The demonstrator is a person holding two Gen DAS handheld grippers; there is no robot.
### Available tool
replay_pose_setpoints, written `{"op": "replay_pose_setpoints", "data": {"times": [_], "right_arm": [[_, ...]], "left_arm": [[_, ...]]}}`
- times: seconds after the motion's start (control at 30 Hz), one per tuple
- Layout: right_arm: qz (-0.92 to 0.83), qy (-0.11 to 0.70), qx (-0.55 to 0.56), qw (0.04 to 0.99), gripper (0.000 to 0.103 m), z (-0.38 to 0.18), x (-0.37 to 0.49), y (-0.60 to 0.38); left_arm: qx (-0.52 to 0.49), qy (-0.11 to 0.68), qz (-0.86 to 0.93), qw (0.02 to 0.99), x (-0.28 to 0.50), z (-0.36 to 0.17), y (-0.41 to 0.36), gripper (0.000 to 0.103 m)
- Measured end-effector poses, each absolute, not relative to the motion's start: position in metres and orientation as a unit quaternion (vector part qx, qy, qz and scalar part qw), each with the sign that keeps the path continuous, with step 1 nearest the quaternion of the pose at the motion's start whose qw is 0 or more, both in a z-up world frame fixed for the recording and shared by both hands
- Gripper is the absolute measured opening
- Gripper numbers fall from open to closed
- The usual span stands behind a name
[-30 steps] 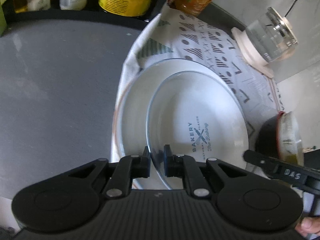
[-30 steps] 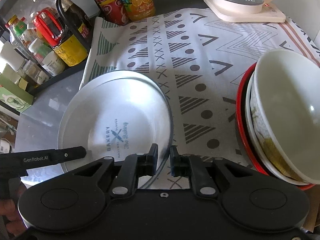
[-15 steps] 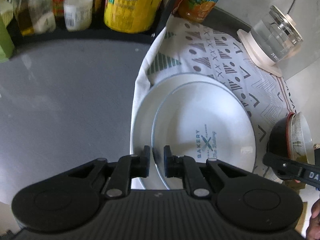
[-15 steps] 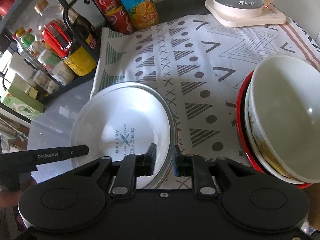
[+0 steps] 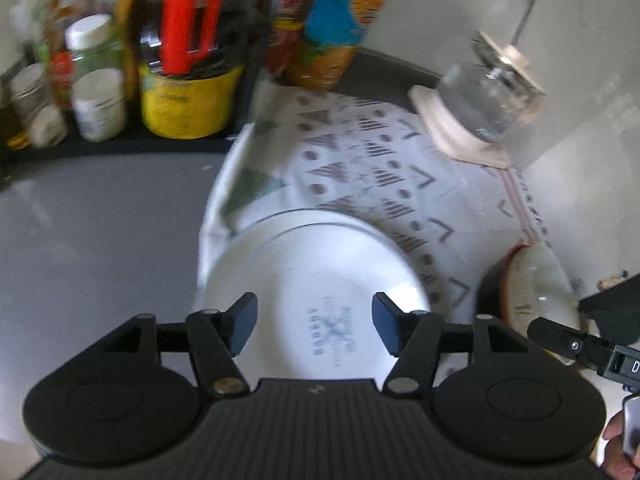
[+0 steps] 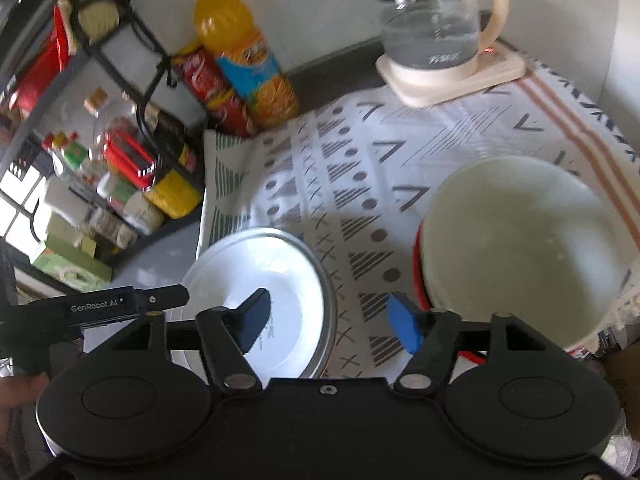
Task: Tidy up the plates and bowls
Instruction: 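Lower the 'Bakery' plate onto the 'Sweet' plate and open both grippers, then move both grippers to the red bowl holding the cream bowls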
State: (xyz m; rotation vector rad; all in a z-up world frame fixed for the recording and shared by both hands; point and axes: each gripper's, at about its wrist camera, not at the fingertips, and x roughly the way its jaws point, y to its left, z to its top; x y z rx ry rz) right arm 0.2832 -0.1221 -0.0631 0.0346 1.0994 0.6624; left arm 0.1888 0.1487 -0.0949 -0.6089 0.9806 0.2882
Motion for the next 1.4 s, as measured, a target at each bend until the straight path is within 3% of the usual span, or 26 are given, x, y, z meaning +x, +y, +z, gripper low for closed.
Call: {"op": "replay_pose_setpoints", "data": {"times": [0.33,0.97,1.23,1.4], "right_arm": [[0.267,0.492,0.044,0.828,0.083,-0.048,0.295,-0.169],[0.191,0.502,0.067,0.841,0.085,-0.07,0.34,-0.253],[0.19,0.538,0.065,0.819,0.074,-0.099,0.363,-0.268],[0.196,0.562,0.064,0.801,0.064,-0.116,0.374,-0.268]], "left_arm": [[-0.277,0.456,0.07,0.843,0.233,-0.081,0.104,0.077],[-0.287,0.477,0.013,0.83,0.306,-0.094,0.031,0.078],[-0.305,0.505,0.02,0.807,0.322,-0.121,0.012,0.073],[-0.32,0.523,0.034,0.789,0.327,-0.139,0.009,0.056]]}}
